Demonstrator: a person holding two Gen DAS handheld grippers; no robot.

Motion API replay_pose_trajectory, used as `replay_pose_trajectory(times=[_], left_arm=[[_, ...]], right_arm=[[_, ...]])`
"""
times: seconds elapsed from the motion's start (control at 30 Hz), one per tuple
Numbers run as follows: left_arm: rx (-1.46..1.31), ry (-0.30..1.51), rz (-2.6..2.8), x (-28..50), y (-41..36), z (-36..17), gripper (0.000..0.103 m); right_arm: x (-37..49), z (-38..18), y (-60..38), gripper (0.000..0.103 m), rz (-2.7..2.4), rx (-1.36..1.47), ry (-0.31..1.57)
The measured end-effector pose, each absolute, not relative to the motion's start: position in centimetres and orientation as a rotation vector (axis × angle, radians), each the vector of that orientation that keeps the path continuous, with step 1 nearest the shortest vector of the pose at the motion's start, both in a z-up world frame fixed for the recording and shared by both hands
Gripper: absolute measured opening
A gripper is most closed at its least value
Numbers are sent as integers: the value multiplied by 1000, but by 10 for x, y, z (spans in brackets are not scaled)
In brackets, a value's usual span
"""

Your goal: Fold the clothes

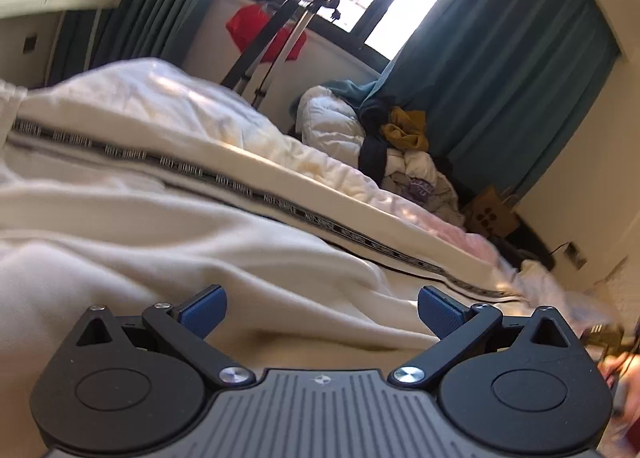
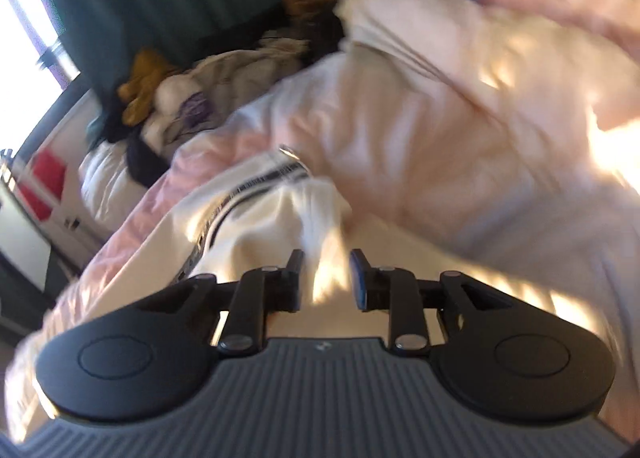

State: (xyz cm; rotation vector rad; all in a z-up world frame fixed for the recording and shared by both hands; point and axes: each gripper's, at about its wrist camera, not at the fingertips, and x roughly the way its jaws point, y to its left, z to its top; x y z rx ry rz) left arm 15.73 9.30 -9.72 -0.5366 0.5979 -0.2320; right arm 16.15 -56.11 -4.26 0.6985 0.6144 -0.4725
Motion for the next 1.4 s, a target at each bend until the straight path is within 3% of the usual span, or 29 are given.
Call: replay_pose_trajectory(times=[0.27, 0.37, 0.43, 0.47, 0.73, 1.0, 1.07, 1.17, 1.23, 1.3, 1.4], left_arm=[[-549, 573, -262, 123, 100, -81, 103], [-547, 593, -260, 111, 100, -77, 103], [-546, 613, -257, 103, 100, -76, 103], [-544, 618, -249, 98, 100, -74, 103], [-523, 607, -183, 61, 110, -58, 103], [-601, 607, -50, 34, 154, -37, 103], [-644, 615, -11, 26, 172, -30, 103], [-680, 629, 21, 13, 195, -22, 103], [-675, 631, 48, 4, 206, -17, 103], [-684, 627, 66, -4, 218, -15, 103], [-709, 618, 108, -11, 234, -13, 103]], right_arm=[[48, -40, -509, 30, -689, 868, 407], [18, -36, -493, 46, -720, 885, 330], [8, -38, -494, 64, -703, 906, 322], [4, -42, -497, 67, -714, 929, 333], [-12, -94, -531, 67, -925, 1055, 451], [9, -136, -552, 66, -887, 1196, 444], [16, -137, -557, 63, -881, 1162, 433], [24, -139, -569, 46, -856, 1129, 424], [28, -141, -576, 22, -827, 1100, 437], [29, -140, -577, 15, -803, 1082, 441], [31, -127, -573, 14, -761, 1037, 412]])
